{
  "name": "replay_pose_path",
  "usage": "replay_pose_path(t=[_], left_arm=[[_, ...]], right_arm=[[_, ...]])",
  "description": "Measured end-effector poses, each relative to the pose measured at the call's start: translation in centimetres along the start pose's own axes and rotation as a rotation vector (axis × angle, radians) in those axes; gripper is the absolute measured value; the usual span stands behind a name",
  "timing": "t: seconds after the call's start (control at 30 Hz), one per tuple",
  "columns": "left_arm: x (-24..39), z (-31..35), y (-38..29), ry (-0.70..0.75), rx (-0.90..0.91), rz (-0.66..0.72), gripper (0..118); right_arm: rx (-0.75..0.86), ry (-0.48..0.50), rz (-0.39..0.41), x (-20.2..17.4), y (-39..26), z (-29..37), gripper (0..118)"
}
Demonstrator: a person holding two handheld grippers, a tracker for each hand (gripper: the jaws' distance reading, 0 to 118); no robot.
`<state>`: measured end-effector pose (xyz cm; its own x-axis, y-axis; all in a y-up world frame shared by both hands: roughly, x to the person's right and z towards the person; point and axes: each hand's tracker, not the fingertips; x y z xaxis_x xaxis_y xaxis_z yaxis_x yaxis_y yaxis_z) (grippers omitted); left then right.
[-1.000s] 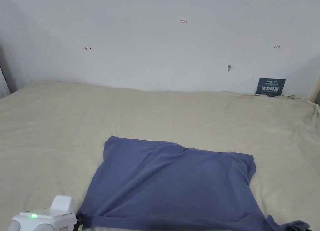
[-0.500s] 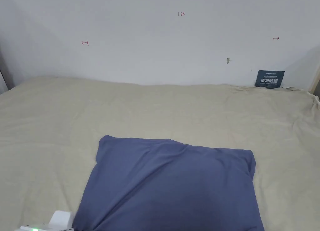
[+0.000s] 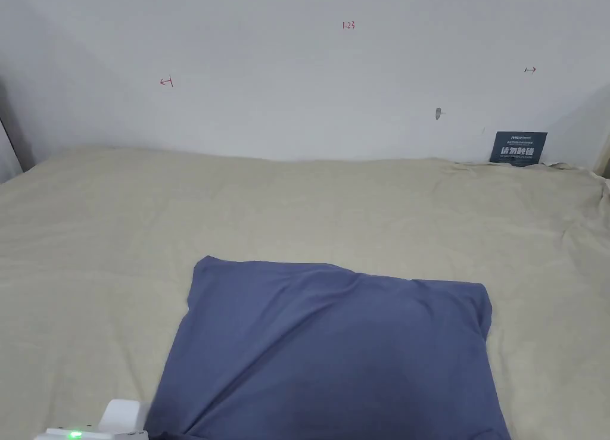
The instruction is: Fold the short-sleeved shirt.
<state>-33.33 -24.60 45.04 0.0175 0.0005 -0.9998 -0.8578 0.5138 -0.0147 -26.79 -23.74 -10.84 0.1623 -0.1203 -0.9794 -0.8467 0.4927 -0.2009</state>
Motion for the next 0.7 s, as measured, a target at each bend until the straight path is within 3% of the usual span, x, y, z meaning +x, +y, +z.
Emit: replay_pose_path(t=[0.07, 0.1, 0.17, 0.5, 0.7], left_arm=[[0.0, 0.4, 0.2, 0.015, 0.001, 0.004, 103], [0.1, 0.8, 0.4, 0.023, 0.008, 0.016, 114], [0.0, 1.8, 0.9, 0.024, 0.062, 0.044, 114], [0.8, 8.2, 6.3, 0.035, 0.315, 0.05, 114], [2.3, 11.1, 8.2, 0.029, 0.546, 0.077, 114]], right_arm=[[0.026, -0.002, 0.021, -0.6, 0.4, 1.0, 55], [0.053, -0.005, 0.03, -0.9, 0.7, 1.6, 79], [0.118, -0.005, 0.055, -1.5, 1.6, 2.8, 96], [0.5, 0.045, 0.118, -5.0, 6.9, 10.6, 102], [0.698, -0.017, 0.179, -7.5, 8.1, 13.3, 108]])
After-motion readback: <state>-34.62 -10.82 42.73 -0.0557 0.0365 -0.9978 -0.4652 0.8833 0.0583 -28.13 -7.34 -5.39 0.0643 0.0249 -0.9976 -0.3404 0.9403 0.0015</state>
